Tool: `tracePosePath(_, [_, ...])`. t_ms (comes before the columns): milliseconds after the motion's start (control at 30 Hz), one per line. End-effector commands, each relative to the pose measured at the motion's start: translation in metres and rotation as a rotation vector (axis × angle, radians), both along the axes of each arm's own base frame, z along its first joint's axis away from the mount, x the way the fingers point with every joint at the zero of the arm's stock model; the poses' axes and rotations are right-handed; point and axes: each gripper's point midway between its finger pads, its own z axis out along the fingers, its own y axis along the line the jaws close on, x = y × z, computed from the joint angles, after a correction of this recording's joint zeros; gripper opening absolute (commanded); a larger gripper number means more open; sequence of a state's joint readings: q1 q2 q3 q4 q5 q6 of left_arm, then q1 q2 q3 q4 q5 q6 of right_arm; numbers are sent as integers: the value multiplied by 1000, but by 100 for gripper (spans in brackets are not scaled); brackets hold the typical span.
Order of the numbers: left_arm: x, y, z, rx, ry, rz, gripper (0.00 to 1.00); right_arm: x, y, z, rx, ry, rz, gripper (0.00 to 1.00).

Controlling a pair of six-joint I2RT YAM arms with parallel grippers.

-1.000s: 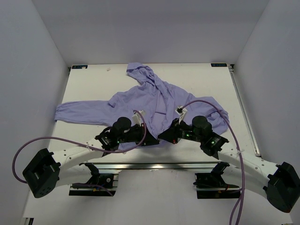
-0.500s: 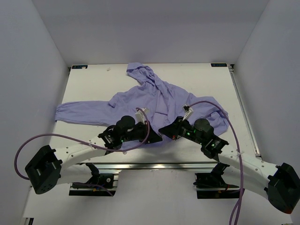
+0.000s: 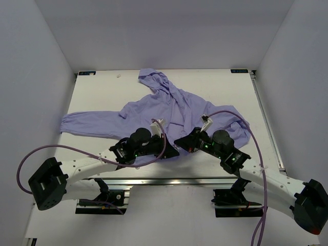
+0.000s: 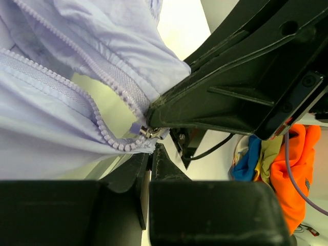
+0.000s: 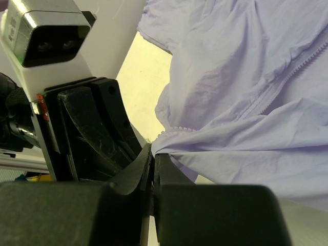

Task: Zip up the jacket

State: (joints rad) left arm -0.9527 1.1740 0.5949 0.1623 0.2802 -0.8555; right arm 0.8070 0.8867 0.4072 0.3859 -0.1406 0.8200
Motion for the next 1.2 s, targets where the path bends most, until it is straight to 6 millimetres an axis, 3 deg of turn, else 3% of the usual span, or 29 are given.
tracePosePath(0, [-32,0,-3,41,43,-99,0,15,-3,53,96,-133,-58,0])
tracePosePath(133, [-15,8,12,37,-15,-6,0,-1,-7,13,3,-26,-13,0])
tracePosePath(167, [-11,10,15,37,-23,11,0,-5,-9,3,-15,-3,-1,9])
tracePosePath(233, [-3,13,19,32,-39,50,0,-11,-11,-6,-30,18,17,16])
tracePosePath(367, [3,12,22,1,-50,57,0,-23,-8,-6,-23,20,82,48])
tracePosePath(467, [3,10,17,5,-30,39,0,-29,-4,-3,1,33,119,61])
tracePosePath(500, [4,9,18,4,-28,36,0,-30,-3,-3,2,31,129,80])
tracePosePath(533, [3,8,17,6,-23,32,0,-32,-3,-5,-2,37,138,87])
tracePosePath(867, [11,10,12,12,7,66,0,-52,-14,-31,-95,86,195,89])
tracePosePath(1167, [12,9,15,-11,7,58,0,-54,-15,-45,-124,-36,252,89])
